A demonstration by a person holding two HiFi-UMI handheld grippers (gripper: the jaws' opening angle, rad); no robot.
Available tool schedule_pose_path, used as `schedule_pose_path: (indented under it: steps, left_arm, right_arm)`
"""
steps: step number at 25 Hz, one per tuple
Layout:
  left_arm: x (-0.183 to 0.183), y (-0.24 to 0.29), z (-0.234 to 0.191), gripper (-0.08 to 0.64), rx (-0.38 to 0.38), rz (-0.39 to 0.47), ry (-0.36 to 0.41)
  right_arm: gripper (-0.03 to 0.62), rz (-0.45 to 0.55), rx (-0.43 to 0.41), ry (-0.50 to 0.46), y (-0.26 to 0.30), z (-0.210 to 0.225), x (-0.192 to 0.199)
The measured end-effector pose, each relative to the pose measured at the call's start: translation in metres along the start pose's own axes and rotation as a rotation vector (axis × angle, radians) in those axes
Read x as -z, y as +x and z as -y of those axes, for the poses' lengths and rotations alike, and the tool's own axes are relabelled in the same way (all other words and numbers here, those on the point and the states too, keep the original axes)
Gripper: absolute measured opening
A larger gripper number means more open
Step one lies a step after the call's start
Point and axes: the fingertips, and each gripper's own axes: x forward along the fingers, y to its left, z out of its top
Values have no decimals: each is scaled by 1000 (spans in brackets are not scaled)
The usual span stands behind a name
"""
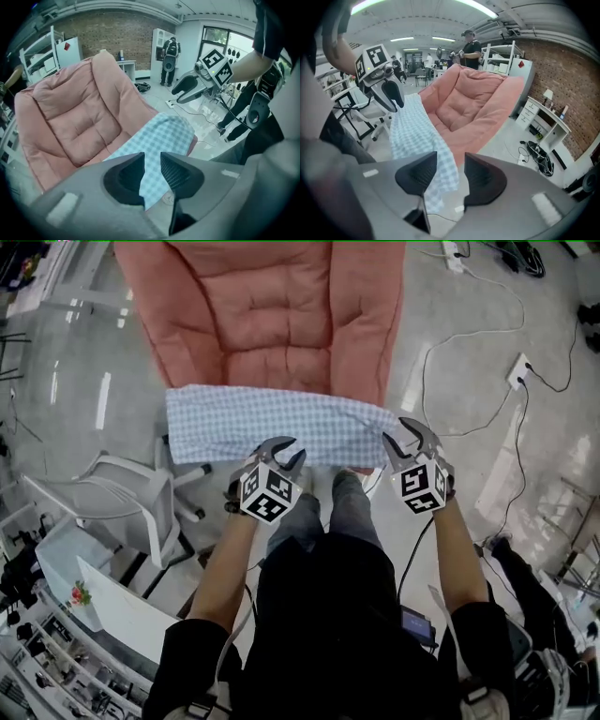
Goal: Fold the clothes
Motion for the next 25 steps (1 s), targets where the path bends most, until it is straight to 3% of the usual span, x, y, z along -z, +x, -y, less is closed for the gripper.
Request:
schedule_pose_path:
  steps: [5,12,19,25]
  left_arm:
    - [4,-33,-39,114,-115,24,-131]
    - [88,-97,-114,114,-272,46,-324]
    - [206,-142,-184,114,-297,57,-459]
    - [275,-161,-225,114,-273,46,-479]
  right_arm:
    - [178,36,-89,-66,14,0,-51]
    - [172,81,-195,-211,61,-60,-155]
    - [167,90,-272,-272,131,-176,-256]
    - [164,57,-339,-322,188,-264,-316]
